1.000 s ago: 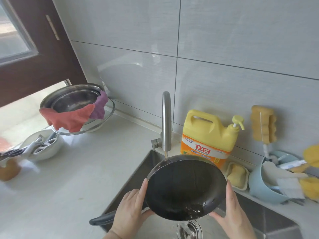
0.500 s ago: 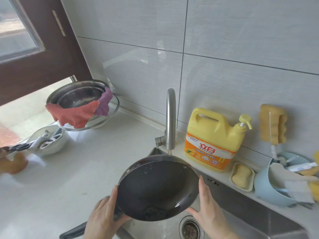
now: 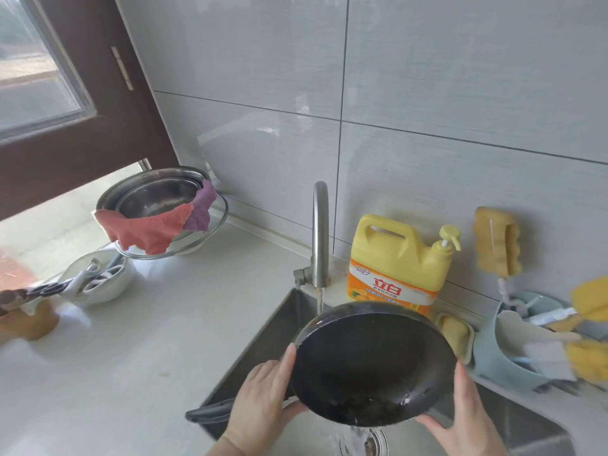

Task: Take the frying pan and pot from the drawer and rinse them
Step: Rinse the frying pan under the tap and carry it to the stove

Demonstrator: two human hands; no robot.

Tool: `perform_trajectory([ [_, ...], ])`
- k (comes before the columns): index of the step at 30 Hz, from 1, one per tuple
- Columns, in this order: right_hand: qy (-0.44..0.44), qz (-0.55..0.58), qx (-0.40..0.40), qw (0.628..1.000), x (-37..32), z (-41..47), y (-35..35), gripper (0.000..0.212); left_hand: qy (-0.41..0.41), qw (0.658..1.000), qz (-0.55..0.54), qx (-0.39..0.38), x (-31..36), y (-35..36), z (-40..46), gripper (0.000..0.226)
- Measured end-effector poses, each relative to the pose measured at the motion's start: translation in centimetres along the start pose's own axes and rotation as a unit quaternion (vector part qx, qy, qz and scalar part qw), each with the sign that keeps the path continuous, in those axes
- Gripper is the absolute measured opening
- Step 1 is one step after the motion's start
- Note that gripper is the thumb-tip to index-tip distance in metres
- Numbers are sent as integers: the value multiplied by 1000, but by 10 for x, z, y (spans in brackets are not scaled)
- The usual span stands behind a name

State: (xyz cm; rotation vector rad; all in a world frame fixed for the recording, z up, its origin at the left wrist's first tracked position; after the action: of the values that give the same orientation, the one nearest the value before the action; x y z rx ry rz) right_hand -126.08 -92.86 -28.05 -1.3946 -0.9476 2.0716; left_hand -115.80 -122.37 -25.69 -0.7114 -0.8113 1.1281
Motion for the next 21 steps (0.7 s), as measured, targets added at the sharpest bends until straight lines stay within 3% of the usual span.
perform_trajectory([
  [3,12,18,26,999,9,-9,-15,112,24,999,-18,-10,19,6,15,95],
  [7,23,58,72,995,18,-21,-30,115,54,998,-27,-9,43,8,34,93],
  [12,20,-2,101,995,15,-16,-54,115,70,997,-42,1,55,9,47,102],
  [16,20,-8,118,993,35,-18,-54,108,49,997,-46,-30,43,9,45,133],
  [18,43,-16,99,994,36,-16,-44,119,30,997,-49,-42,32,7,41,134],
  [21,78,-20,-19,997,21,-9,-17,161,10,998,-49,-39,13,-1,30,105],
])
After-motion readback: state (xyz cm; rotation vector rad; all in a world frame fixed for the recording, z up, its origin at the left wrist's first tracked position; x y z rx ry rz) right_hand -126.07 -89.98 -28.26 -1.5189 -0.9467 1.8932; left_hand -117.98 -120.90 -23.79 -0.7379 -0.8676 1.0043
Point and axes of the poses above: each hand's wrist, its own z-axis towards the middle knuckle, its own y-axis out of the palm, x = y × z, the point moved 5 cm from there along z, towards the middle knuckle, and after that the axes turned 2 degrees about y, right-handed, at the moved point
